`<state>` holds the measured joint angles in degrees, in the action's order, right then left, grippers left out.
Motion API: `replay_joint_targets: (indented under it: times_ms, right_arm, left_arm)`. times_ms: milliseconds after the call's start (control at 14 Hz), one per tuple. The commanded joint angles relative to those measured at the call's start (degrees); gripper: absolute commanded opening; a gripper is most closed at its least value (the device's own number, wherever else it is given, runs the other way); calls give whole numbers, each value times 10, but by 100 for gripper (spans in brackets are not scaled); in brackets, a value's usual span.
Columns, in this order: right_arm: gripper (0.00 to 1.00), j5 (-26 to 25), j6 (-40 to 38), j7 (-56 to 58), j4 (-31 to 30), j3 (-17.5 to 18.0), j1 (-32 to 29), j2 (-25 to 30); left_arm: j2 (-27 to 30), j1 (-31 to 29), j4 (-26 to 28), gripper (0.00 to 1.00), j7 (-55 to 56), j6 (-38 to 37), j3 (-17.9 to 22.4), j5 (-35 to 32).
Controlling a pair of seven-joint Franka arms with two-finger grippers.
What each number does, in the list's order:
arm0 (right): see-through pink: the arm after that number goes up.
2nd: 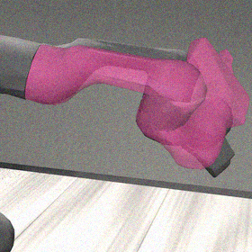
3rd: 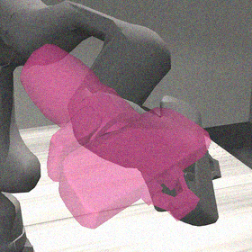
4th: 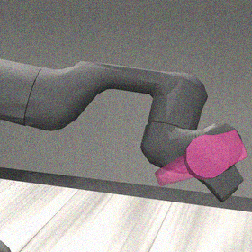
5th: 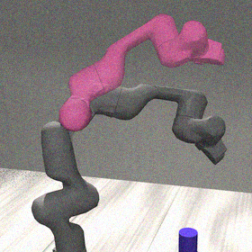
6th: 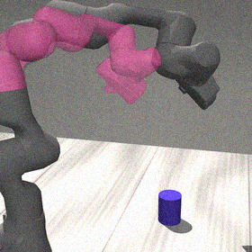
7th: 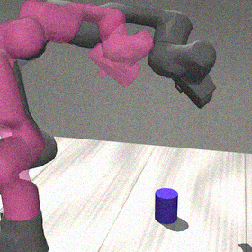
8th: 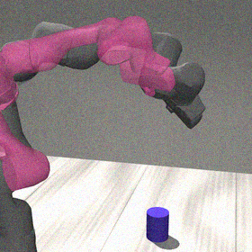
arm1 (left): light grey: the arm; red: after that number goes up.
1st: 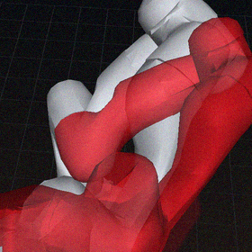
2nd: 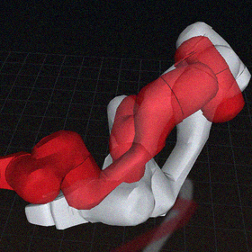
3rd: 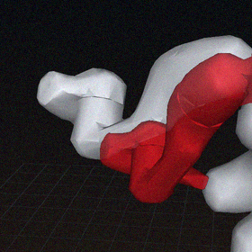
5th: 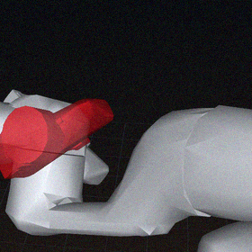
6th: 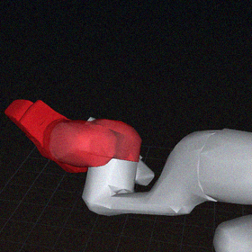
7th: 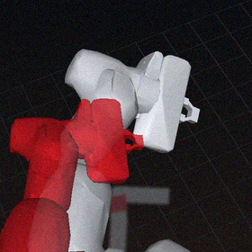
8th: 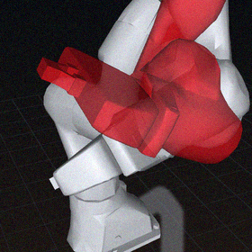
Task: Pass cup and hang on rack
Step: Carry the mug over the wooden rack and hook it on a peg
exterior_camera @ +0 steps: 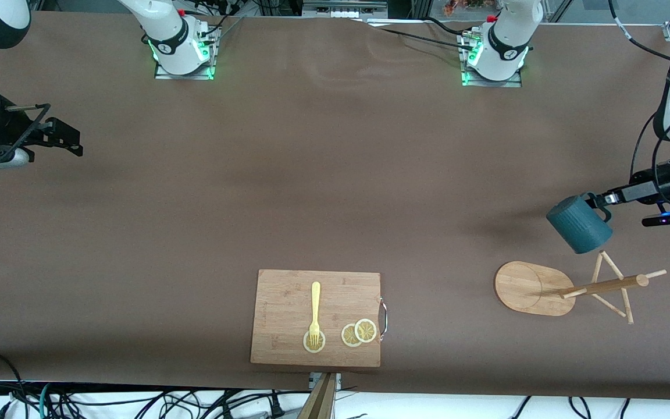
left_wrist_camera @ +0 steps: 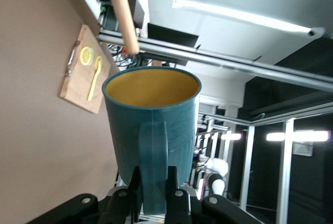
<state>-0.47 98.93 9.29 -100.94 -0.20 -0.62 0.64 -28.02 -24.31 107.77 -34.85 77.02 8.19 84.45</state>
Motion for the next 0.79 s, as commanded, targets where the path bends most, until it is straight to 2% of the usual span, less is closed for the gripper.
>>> replay_joint_targets:
  times_ms: [0, 286, 714]
  right_arm:
    - [100, 0, -8, -1, 8, 3, -2, 0]
    - [100, 0, -8, -1, 8, 2, -2, 0]
    - [100, 0, -8, -1, 8, 2, -3, 0]
  left_arm:
    - [-44, -16, -49, 0, 15, -25, -7, 35]
    - [-84, -16, -57, 0, 15, -43, -7, 87]
    - [-132, -27, -99, 0, 15, -57, -7, 100]
